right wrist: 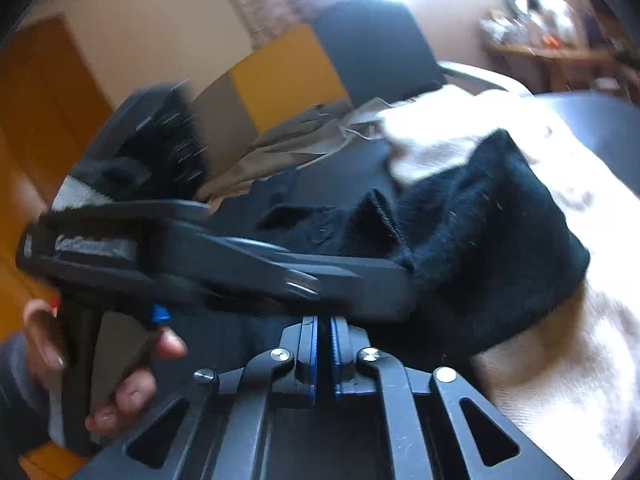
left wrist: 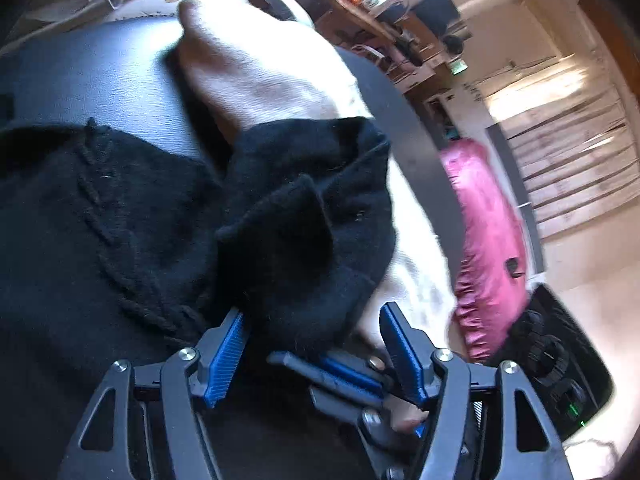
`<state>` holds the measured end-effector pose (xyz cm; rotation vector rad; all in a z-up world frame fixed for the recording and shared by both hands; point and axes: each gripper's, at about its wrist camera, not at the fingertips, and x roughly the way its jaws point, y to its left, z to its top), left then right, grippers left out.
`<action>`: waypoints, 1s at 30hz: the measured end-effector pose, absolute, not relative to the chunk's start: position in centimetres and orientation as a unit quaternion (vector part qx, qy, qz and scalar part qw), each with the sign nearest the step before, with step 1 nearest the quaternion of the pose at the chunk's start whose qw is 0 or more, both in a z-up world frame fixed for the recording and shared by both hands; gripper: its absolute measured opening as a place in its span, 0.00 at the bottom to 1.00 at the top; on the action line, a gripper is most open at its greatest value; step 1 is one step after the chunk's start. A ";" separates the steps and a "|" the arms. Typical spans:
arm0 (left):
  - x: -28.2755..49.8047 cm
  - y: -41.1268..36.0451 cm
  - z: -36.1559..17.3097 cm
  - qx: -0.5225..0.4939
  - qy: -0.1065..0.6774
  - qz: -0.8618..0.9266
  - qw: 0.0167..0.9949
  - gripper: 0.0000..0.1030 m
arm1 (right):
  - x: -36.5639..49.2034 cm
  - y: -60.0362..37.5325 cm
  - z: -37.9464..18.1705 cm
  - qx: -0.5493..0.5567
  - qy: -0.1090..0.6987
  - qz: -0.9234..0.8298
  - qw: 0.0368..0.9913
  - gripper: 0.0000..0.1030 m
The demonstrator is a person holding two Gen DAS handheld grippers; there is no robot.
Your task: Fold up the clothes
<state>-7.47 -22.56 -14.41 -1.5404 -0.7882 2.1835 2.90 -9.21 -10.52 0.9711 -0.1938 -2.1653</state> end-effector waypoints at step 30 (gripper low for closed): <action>-0.8 -40.9 -0.6 -0.304 -0.352 0.884 0.048 0.07 | 6.8 -7.7 -12.7 0.458 -0.135 -0.810 0.341 0.70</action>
